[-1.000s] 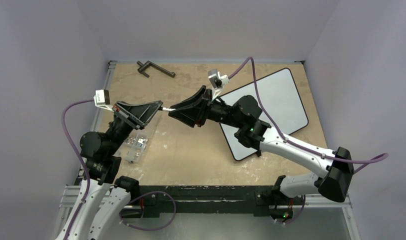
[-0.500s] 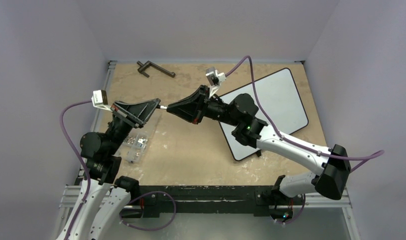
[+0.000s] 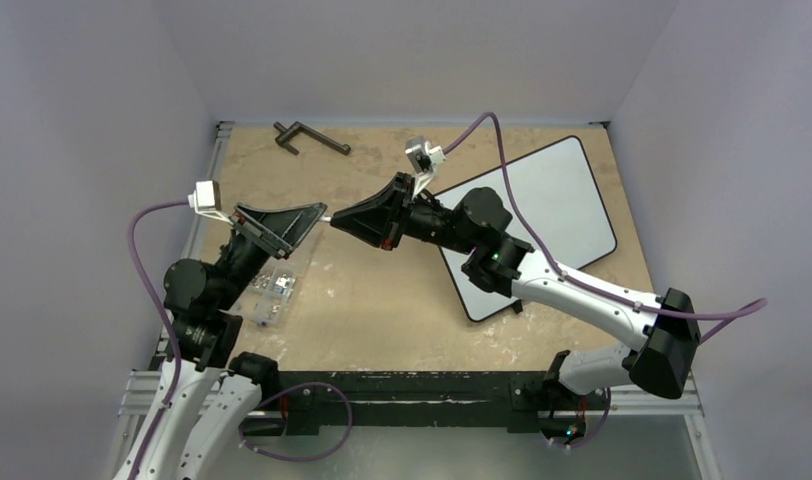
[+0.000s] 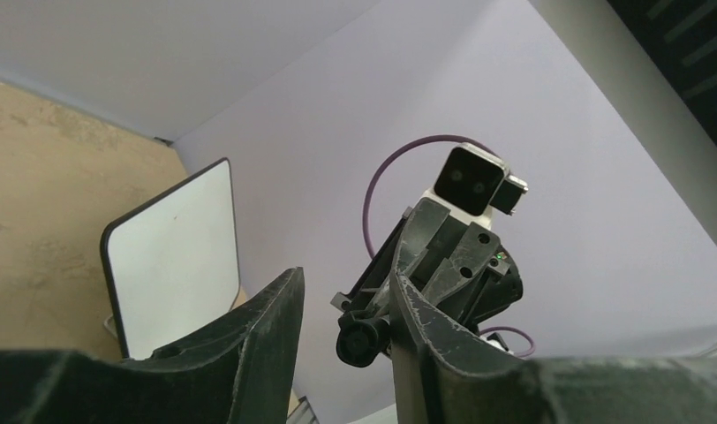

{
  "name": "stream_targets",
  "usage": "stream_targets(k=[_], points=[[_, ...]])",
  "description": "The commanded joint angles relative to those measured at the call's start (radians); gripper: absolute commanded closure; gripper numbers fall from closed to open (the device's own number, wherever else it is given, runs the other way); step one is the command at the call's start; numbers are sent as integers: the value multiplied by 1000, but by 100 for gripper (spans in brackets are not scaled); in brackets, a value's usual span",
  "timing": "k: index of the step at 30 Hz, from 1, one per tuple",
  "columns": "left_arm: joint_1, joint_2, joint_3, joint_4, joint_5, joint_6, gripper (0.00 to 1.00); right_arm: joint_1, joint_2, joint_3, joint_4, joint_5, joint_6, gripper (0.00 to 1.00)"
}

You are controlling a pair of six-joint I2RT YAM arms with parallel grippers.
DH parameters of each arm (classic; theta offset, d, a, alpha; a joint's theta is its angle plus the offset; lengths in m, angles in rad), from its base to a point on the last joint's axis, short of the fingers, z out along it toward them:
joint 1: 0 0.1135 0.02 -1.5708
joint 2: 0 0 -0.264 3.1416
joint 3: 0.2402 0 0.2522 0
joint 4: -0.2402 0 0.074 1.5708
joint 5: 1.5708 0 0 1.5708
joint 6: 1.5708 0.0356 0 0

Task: Write a sentence on the whiteboard
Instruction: Pass from the left arm to the right, then open the pen cap from the whiteboard marker.

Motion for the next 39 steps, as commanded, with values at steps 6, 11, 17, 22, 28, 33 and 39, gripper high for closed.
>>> stream_targets(k=[6,11,17,22,28,33,39], points=[[-2,-35,38,-177,-1,119,50,3,-69,19,23,78,3,100],[-2,-59,65,-238,-36,116,50,-7,-94,-7,17,80,0,100],[-2,-53,98,-243,-32,112,55,-14,-117,-31,12,83,-3,100],[-2,-47,76,-196,-24,79,63,-15,-118,-33,15,72,-1,100],[-2,-27,46,-79,-3,43,63,-15,-112,-34,18,58,4,100],[-2,-17,32,-26,1,28,64,-17,-111,-33,16,50,6,100],[-2,-13,29,6,-1,19,72,-18,-109,-36,11,45,7,100]])
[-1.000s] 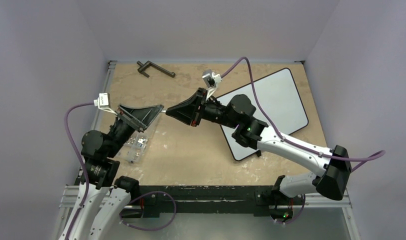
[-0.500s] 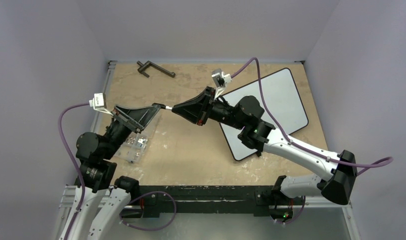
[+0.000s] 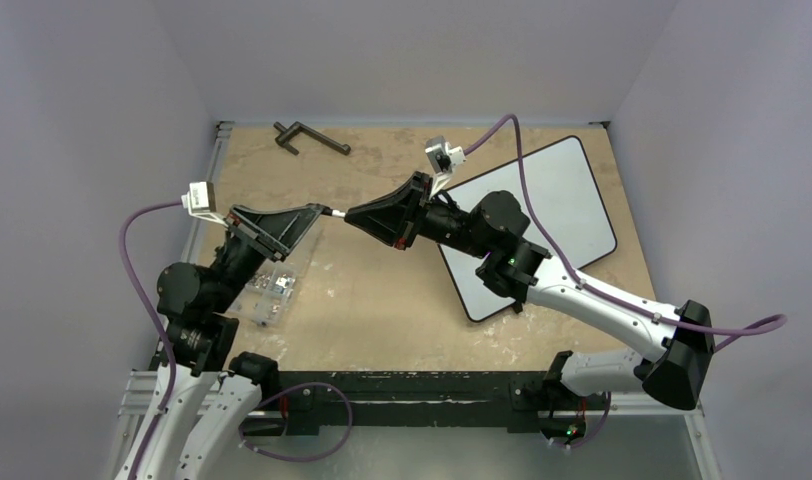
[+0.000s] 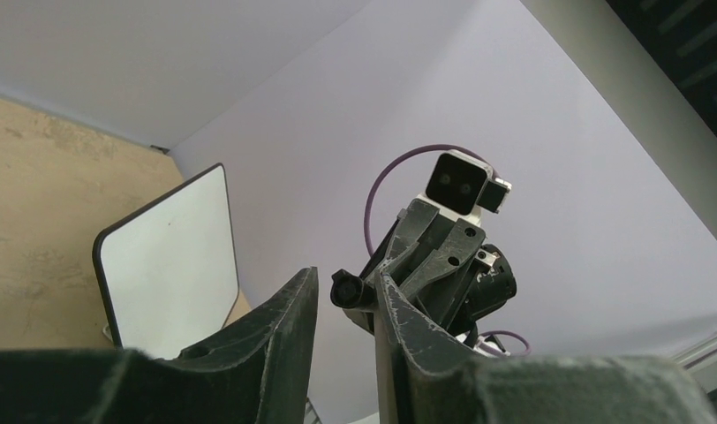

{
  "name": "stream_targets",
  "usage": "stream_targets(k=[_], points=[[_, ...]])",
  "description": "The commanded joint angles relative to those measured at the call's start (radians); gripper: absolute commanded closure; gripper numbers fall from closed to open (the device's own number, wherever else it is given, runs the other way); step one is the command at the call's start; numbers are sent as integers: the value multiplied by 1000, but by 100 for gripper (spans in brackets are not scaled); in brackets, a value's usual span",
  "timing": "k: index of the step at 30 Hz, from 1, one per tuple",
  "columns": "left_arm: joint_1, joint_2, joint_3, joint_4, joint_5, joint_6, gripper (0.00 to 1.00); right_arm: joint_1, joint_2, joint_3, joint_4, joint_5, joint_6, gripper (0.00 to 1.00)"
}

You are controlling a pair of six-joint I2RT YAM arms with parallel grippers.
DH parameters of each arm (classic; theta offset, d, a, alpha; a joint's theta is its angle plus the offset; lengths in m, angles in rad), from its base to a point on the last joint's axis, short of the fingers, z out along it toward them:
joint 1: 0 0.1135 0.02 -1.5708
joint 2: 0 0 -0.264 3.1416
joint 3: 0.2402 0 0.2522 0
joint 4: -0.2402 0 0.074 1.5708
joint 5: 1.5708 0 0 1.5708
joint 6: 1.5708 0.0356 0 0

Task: Write a sentence on the whiteboard
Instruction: Open the pen cap from the whiteboard marker, then place the pen cap at the center of the board.

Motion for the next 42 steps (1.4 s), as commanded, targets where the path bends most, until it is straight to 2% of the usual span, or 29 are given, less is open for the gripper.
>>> stream_targets(k=[1,6,10,14,20,31,35,39,42], points=[[-1,7,-3,68,4,-15,72,-3,-25,6,63,-11,8,100],[-1,10,-7,69,1,-15,82,-6,-19,7,70,-19,15,100],[-1,9,-8,76,-2,-9,99,-6,-13,4,73,-28,23,100],[-1,1,-12,82,-15,15,100,-12,-15,-8,64,-23,44,100],[0,-49,-36,39,-115,37,100,-48,-43,-69,75,-20,110,100],[-1,-47,62,-298,-315,16,100,-102,-130,-172,71,-45,142,100],[-1,-42,60,-346,-349,-4,100,-106,-155,-204,58,-45,138,100],[-1,-19,62,-403,-383,8,100,-112,-202,-226,-27,-1,84,100],[-1,34,98,-516,-379,85,100,-112,-256,-233,-153,85,4,100]])
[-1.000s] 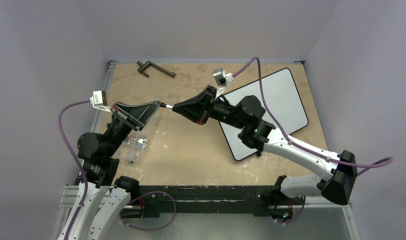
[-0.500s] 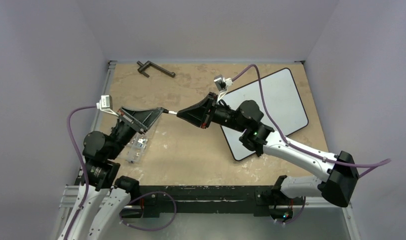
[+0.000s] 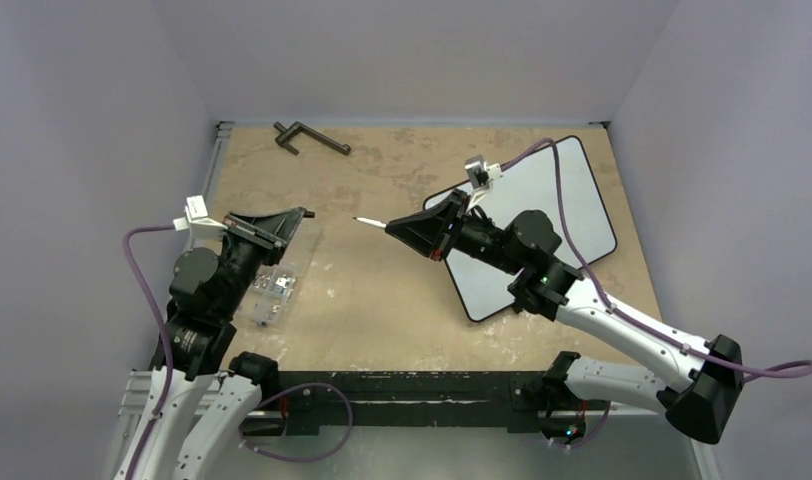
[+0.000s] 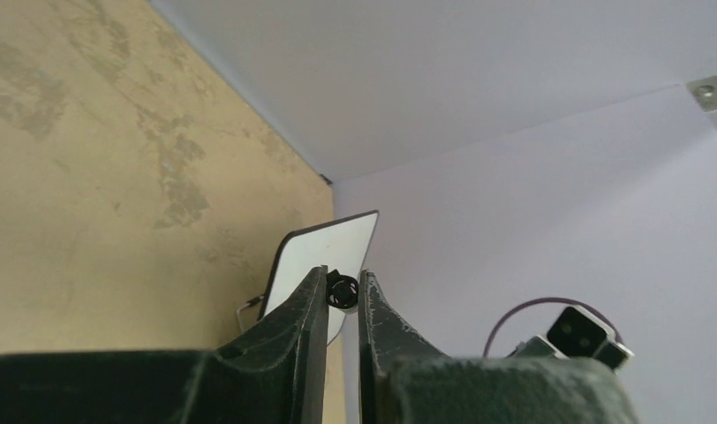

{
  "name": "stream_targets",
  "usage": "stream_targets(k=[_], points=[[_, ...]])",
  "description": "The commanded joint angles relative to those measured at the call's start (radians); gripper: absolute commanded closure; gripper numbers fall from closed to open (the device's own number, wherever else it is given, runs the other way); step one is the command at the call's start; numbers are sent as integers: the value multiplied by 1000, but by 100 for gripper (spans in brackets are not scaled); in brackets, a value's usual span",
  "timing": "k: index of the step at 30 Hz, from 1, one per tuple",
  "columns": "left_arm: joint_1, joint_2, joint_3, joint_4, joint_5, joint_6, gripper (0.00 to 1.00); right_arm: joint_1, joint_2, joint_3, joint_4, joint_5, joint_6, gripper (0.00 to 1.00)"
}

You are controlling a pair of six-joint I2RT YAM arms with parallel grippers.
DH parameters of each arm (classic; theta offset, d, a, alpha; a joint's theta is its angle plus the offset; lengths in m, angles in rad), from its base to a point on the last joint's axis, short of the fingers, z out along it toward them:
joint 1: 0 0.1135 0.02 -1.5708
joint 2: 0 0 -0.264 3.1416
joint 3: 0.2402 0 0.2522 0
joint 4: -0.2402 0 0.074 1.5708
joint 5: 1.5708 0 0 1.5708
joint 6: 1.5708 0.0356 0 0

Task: Write a sentence on the whiteboard
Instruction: Place the pen cap at the center of the board.

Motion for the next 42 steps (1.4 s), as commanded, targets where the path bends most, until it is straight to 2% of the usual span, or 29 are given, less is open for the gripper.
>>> stream_targets(k=[1,7,12,16,22,34,38,42], points=[[4,78,67,-166,-34,112,100,-5,-94,-17,-178,148,-122,100],[5,150,-52,-202,-20,260,100,-6,-190,-50,-330,262,-224,100],[3,331,-87,-201,22,365,100,-6,-221,-41,-402,305,-279,100],[-6,452,-120,-126,58,395,100,-6,-224,-29,-453,351,-309,100],[-43,575,-146,-73,41,457,100,-6,-248,-29,-525,405,-341,100],[-78,709,-172,-2,39,510,100,-6,-309,-68,-591,458,-349,100],[-80,717,-176,3,40,514,90,-6,-322,-74,-607,477,-358,100],[-81,708,-174,0,40,516,70,-6,-334,-81,-618,499,-368,100]])
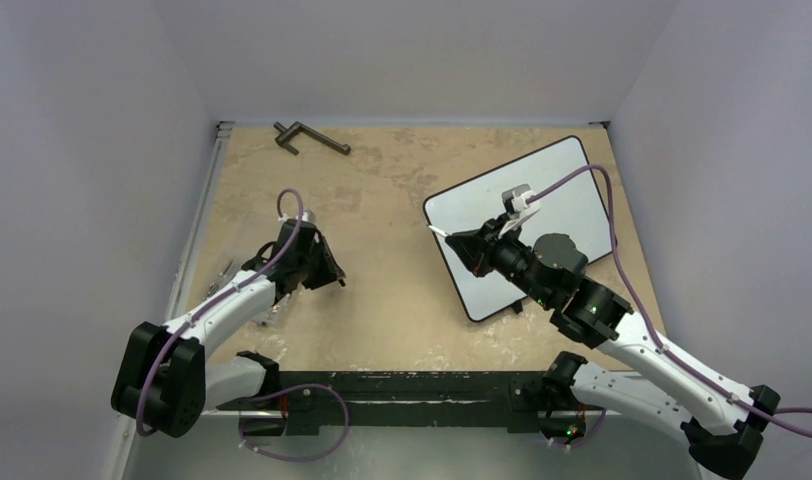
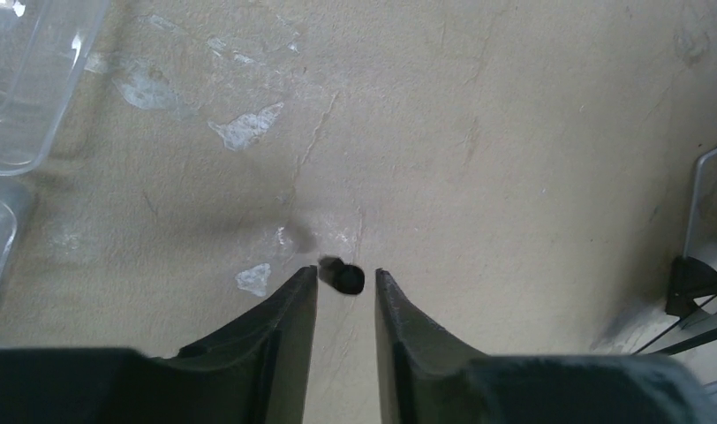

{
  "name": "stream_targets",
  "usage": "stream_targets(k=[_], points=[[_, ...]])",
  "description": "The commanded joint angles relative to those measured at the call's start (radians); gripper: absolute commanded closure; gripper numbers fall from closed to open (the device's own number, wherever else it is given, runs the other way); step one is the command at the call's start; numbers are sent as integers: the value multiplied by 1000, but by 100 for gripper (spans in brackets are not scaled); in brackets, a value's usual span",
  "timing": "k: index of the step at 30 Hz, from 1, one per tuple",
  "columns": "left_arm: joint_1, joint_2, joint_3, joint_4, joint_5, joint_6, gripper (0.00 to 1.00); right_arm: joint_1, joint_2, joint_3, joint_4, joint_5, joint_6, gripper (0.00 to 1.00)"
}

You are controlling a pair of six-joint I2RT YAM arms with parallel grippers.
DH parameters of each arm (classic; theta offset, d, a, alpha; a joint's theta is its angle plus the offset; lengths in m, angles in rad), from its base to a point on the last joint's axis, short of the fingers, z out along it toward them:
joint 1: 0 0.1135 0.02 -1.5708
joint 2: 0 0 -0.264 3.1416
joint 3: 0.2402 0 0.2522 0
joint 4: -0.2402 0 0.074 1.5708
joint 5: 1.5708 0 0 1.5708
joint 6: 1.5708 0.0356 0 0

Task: Write a sentence on the whiteboard
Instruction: Place the pen cap at the center of the board.

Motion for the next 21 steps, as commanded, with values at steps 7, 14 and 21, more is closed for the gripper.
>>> stream_targets(k=[7,14,21], points=[[-7,-56,21,6,1,38,32,-3,-42,-9,-21,67,-37,100],[-7,-116,129,-111,12,103,24,-3,-67,-19,-37,109,-56,100],[-7,-127,337,-205,125,226,25,-2,-95,-33,-53,154,-58,100]])
